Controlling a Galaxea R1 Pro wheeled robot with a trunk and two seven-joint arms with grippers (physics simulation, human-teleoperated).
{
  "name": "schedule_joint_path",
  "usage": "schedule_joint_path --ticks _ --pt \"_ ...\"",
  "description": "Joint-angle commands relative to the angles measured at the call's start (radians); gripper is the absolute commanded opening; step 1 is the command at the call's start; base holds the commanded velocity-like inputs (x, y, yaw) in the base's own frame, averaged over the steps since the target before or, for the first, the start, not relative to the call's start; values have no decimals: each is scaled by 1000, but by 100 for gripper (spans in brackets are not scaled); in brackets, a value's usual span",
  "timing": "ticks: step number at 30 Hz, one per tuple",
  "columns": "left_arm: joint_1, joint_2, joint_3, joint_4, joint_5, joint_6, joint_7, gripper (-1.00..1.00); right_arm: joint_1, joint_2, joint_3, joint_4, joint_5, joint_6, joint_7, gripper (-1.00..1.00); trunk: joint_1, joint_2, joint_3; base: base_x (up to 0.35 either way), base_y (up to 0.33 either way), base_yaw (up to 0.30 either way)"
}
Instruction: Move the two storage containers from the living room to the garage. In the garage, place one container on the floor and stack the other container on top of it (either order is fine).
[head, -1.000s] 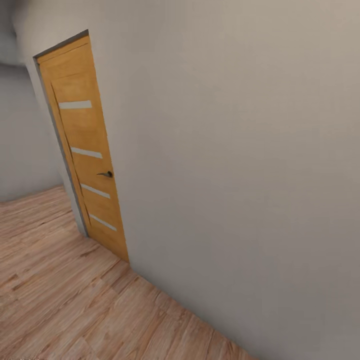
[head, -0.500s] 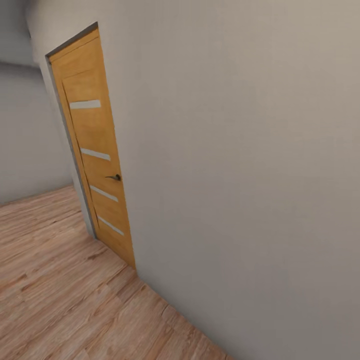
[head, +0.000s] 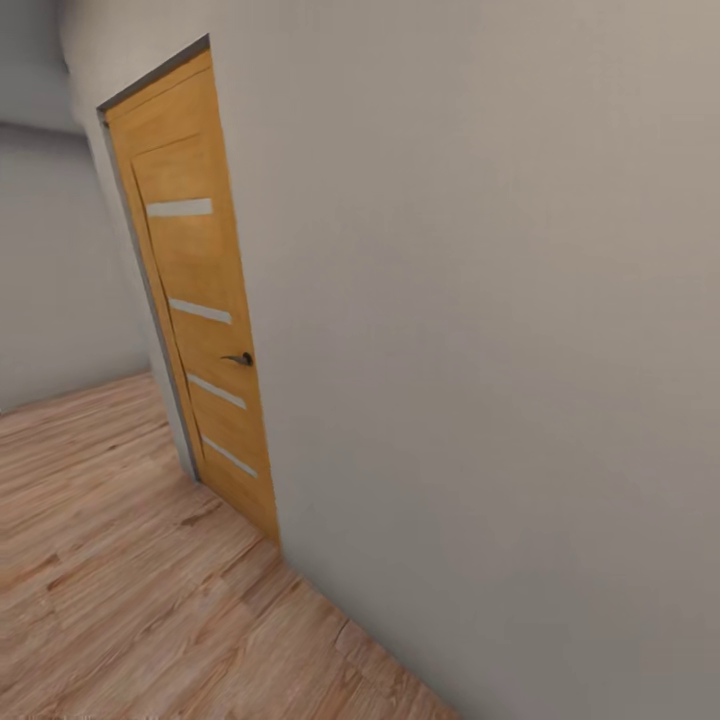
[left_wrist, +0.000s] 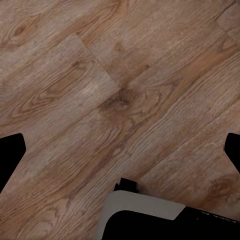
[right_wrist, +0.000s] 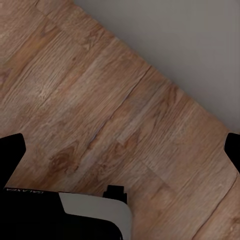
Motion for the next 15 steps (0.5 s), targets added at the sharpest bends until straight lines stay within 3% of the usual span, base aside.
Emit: schedule_joint_path --ticks 1,15 --pt "-1 0 0 2 4 -3 1 100 -1 0 1 4 2 -8 3 100 0 -1 -1 2 11 217" --pt "-1 -1 0 2 4 -3 1 100 -1 0 2 4 3 -9 3 100 0 -1 -1 0 2 288"
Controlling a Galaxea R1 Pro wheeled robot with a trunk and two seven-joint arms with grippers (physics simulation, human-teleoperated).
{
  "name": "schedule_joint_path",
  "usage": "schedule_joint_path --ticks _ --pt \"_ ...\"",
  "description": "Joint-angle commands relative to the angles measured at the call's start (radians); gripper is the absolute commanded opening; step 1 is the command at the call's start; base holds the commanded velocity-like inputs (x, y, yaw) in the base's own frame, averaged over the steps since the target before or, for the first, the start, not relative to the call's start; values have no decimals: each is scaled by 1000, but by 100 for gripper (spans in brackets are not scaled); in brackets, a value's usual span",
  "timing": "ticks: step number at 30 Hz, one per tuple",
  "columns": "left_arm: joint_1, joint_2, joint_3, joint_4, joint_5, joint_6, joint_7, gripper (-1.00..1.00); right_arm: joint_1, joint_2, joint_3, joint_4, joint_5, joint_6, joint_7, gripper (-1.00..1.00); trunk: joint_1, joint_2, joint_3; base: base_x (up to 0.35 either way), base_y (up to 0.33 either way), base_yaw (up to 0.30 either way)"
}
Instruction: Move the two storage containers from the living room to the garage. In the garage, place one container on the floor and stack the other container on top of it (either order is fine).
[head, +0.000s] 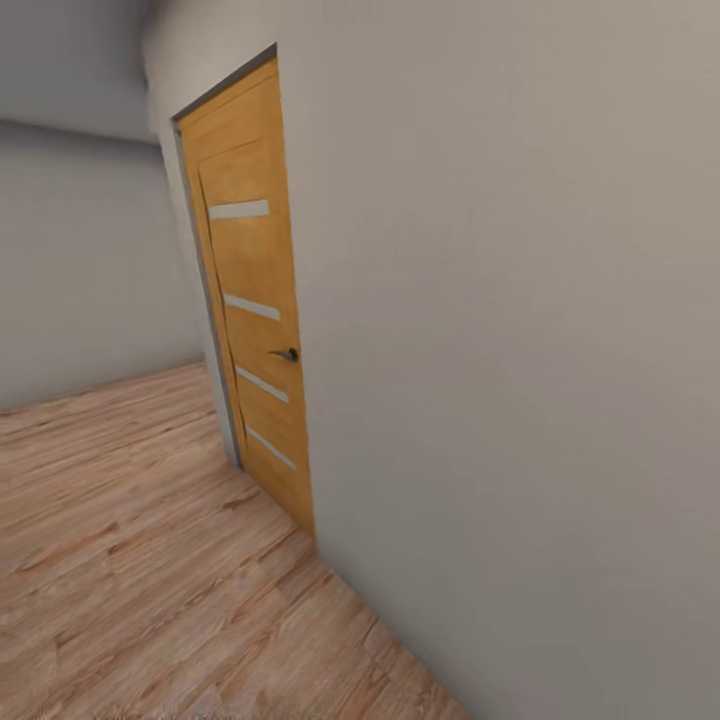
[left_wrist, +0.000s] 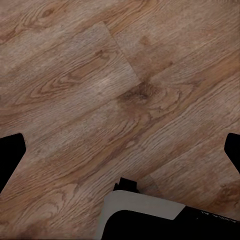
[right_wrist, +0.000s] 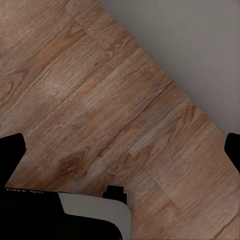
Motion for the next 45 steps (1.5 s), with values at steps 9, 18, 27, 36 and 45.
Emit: schedule_joint_path --ticks 9,18,27,36,45 --pt "-1 0 0 2 4 -4 1 100 -1 0 0 4 1 -8 2 100 0 -1 -1 0 0 299" --pt "-1 0 0 2 4 -4 1 100 -1 0 0 4 1 -8 2 100 0 -1 -1 0 0 299" --pt "-1 0 0 2 4 -5 1 100 -1 0 0 4 2 -8 2 100 0 -1 -1 0 0 300" --pt "-1 0 0 2 4 -4 1 100 -1 0 0 4 1 -8 2 100 0 -1 -1 0 0 300" --pt "-1 -1 -2 2 4 -4 1 100 -1 0 0 4 2 -8 2 100 0 -1 -1 0 0 300"
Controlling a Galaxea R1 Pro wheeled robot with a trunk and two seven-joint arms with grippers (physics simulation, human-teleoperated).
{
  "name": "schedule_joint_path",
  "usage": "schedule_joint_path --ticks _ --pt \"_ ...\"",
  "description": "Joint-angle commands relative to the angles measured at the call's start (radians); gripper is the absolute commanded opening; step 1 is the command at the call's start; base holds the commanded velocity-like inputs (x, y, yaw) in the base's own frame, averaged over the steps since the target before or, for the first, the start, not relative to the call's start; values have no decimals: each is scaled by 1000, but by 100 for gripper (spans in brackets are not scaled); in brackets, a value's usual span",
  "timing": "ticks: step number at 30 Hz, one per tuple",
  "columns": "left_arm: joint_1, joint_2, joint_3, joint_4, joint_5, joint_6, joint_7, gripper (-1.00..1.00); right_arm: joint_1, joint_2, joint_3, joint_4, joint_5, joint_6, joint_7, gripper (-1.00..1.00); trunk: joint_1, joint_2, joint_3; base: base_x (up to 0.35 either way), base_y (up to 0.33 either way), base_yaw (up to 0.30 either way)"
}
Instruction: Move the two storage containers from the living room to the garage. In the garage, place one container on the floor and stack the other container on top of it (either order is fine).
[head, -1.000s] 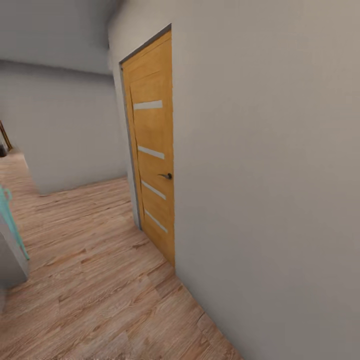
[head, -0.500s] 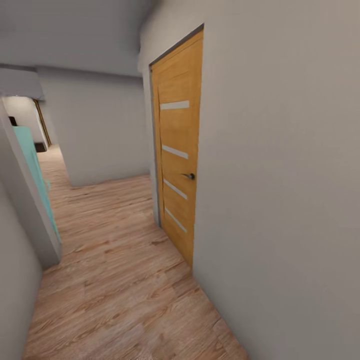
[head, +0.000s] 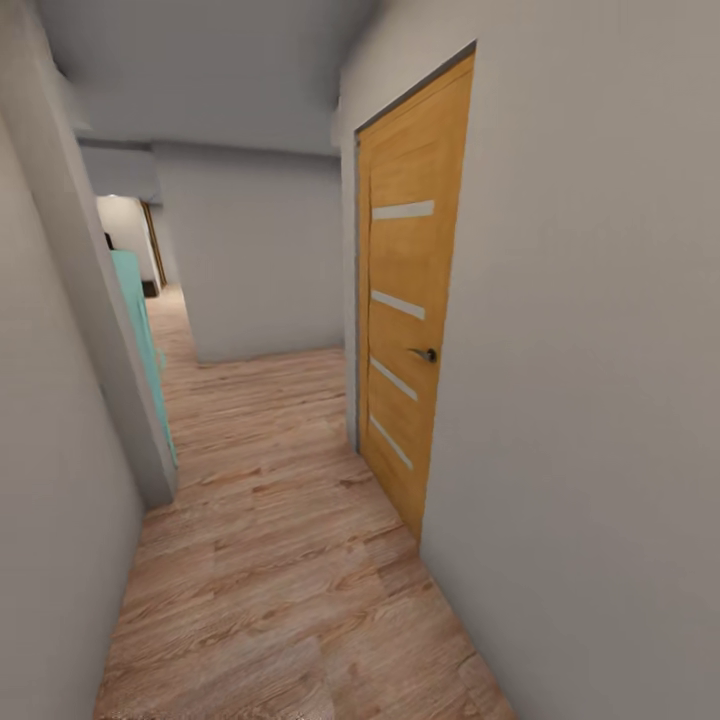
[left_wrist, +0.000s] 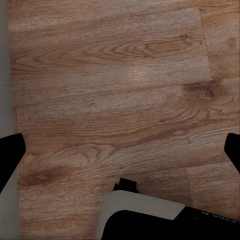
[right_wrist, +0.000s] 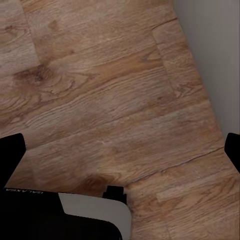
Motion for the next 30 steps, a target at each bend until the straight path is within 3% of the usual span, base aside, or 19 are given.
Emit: schedule_joint_path --ticks 1,10,21,30 --pt "-1 0 -1 2 4 -4 1 100 -1 0 0 4 2 -7 2 100 0 -1 -1 0 0 300" --pt "-1 0 -1 2 4 -4 1 100 -1 0 0 4 2 -7 2 100 0 -1 -1 0 0 287" --pt "-1 0 -1 2 4 -3 1 100 -1 0 0 4 2 -7 2 100 0 -1 -1 0 0 56" --pt "-1 0 -1 2 4 -3 1 100 -1 0 0 4 2 -7 2 100 0 -1 -1 0 0 260"
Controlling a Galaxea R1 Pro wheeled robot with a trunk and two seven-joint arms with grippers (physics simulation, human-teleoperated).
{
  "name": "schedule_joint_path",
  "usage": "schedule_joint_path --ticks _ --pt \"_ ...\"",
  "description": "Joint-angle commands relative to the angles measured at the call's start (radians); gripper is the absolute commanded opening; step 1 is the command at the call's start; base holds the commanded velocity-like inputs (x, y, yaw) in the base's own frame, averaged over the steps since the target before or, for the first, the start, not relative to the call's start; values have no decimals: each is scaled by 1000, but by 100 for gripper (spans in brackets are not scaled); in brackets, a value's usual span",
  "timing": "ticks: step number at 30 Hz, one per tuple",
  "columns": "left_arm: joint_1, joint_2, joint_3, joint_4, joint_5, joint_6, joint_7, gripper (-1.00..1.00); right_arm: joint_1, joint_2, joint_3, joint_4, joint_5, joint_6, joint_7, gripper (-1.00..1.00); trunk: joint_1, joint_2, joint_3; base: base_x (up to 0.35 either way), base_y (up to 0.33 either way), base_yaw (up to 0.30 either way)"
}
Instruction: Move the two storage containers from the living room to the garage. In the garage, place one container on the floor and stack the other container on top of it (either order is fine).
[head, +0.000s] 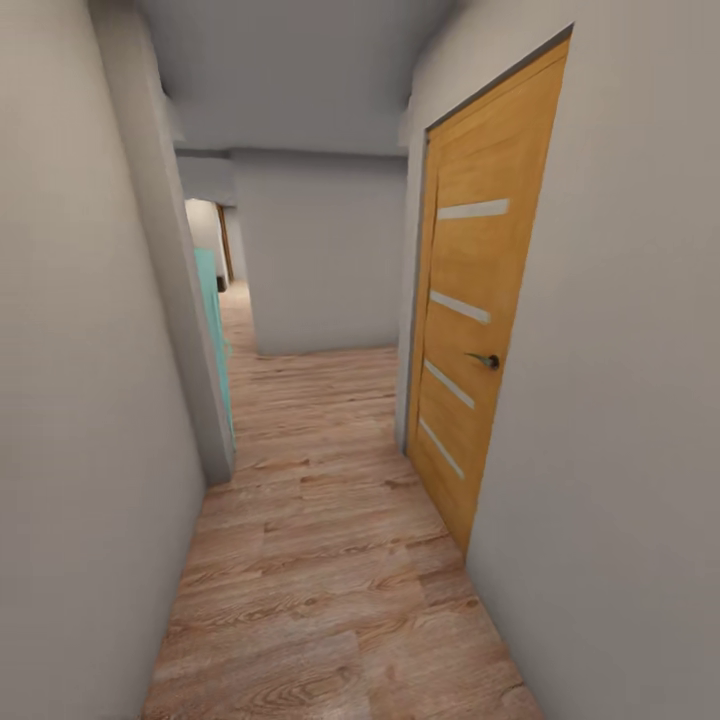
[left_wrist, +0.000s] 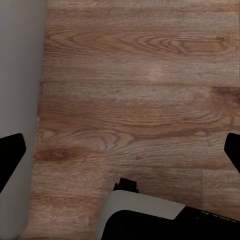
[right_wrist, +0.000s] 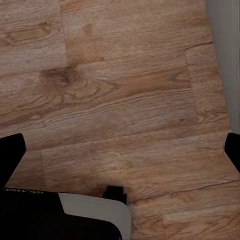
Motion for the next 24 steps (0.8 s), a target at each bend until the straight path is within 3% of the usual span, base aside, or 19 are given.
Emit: schedule_joint_path --ticks 1,12,20,24 --pt "-1 0 0 2 4 -4 1 100 -1 0 0 4 2 -7 2 100 0 -1 -1 0 0 294" --pt "-1 0 0 2 4 -4 1 100 -1 0 0 4 1 -7 2 100 0 -1 -1 25 0 296" --pt "-1 0 -1 2 2 -4 2 100 -1 0 0 4 1 -7 2 100 0 -1 -1 274 0 296" --pt "-1 0 -2 2 2 -2 2 100 -1 0 0 5 0 -6 2 100 0 -1 -1 324 0 104"
